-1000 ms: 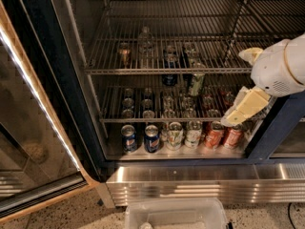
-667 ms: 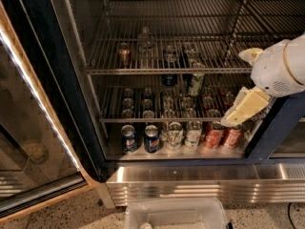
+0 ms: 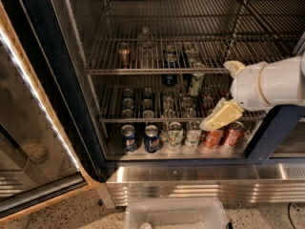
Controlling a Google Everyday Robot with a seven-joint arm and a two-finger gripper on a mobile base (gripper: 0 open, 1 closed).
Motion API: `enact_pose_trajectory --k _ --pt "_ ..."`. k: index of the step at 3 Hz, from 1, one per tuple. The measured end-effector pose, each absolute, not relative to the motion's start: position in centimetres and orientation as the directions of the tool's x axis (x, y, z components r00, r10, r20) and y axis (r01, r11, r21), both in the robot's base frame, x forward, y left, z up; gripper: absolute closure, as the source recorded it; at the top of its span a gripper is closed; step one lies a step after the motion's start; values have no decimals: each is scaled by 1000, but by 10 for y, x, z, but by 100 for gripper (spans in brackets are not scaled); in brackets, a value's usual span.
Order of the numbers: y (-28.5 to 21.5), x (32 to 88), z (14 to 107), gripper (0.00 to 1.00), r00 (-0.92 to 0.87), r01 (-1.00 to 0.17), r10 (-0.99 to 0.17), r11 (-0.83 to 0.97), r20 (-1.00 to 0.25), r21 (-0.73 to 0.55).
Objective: Pick orange can from middle shelf of fridge
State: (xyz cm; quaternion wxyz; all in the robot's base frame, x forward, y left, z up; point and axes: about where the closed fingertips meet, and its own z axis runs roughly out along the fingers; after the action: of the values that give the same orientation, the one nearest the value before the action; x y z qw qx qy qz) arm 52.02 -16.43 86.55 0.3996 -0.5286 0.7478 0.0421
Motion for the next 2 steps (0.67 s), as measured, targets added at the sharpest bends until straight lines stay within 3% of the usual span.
enact_pose_trajectory --k 2 --pt "-133 554 843 0 -40 -787 -667 480 -744 -388"
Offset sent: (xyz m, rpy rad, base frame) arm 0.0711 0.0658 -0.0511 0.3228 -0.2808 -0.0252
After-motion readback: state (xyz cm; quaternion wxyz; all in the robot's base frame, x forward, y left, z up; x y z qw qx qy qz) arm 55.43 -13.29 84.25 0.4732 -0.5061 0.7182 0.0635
